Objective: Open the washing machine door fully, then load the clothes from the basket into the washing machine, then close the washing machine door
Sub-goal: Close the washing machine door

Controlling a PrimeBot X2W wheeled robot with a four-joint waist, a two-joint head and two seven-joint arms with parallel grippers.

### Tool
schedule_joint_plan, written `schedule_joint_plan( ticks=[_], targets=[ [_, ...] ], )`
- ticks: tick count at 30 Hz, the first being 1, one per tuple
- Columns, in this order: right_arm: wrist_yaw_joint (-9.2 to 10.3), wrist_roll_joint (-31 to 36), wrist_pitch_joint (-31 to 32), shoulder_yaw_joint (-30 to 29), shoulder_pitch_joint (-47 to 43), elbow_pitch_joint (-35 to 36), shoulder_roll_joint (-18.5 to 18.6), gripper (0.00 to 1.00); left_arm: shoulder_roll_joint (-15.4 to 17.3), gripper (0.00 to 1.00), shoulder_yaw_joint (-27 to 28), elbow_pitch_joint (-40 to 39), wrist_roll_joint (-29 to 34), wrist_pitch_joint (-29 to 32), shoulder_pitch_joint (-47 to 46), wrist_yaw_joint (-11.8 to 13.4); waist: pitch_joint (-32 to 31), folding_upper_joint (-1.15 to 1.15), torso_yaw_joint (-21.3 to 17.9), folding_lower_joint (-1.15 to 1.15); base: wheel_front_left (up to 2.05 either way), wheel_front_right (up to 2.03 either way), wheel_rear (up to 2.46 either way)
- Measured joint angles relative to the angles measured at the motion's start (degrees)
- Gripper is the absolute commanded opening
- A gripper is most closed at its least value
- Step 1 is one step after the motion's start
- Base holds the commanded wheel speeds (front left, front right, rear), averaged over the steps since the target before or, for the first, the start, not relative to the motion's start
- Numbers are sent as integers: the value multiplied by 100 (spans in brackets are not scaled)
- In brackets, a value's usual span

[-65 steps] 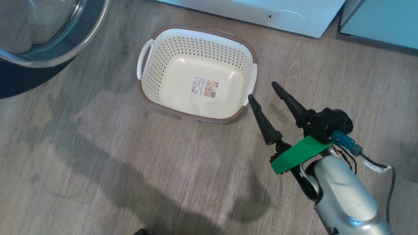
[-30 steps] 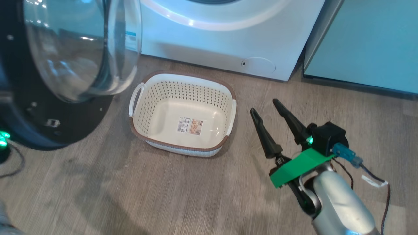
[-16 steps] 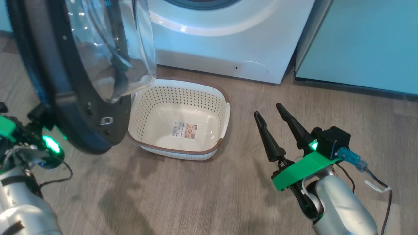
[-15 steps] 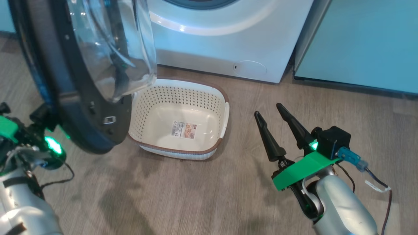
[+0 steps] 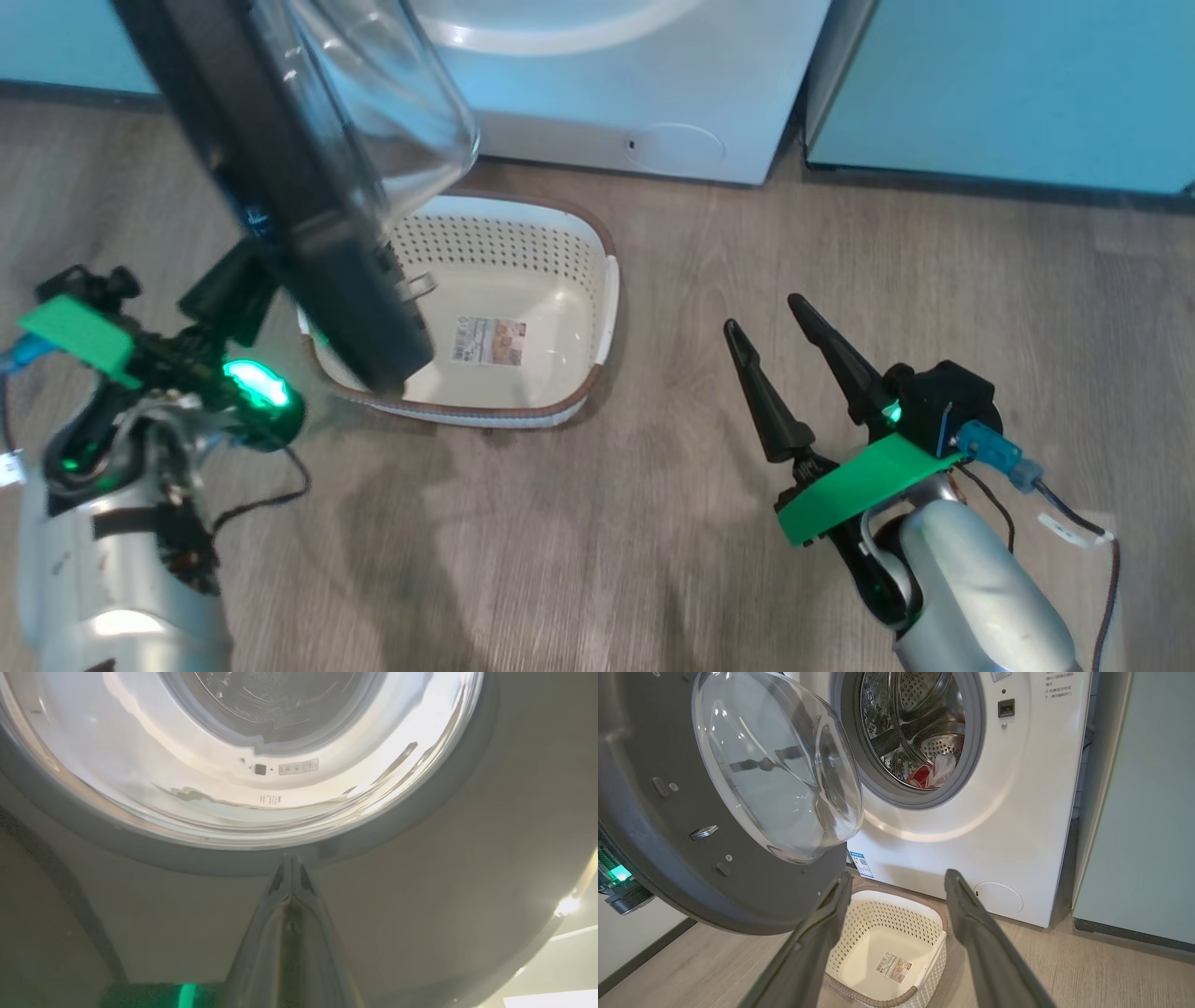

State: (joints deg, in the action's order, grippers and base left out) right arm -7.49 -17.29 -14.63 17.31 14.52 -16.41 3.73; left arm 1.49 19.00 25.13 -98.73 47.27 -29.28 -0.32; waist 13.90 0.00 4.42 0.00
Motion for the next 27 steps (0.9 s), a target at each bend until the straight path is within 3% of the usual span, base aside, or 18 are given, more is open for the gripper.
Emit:
schedule_joint_plan(
  ticks=[11,17,27],
  targets=[
    [0,8,0,-4,120,119,-4,100,5,0,-1236,-366,-736,-1137,101,-170,432,0,-515,0,0,0,0],
    [0,-56,0,-19,195,266,-4,100,29,0,-1299,-210,-798,-1996,-311,-287,695,0,-934,0,0,0,0],
    [0,-213,0,-183,192,482,-14,100,73,0,-1094,31,-806,-2609,-990,-411,1024,0,-1725,0,0,0,0]
  ],
)
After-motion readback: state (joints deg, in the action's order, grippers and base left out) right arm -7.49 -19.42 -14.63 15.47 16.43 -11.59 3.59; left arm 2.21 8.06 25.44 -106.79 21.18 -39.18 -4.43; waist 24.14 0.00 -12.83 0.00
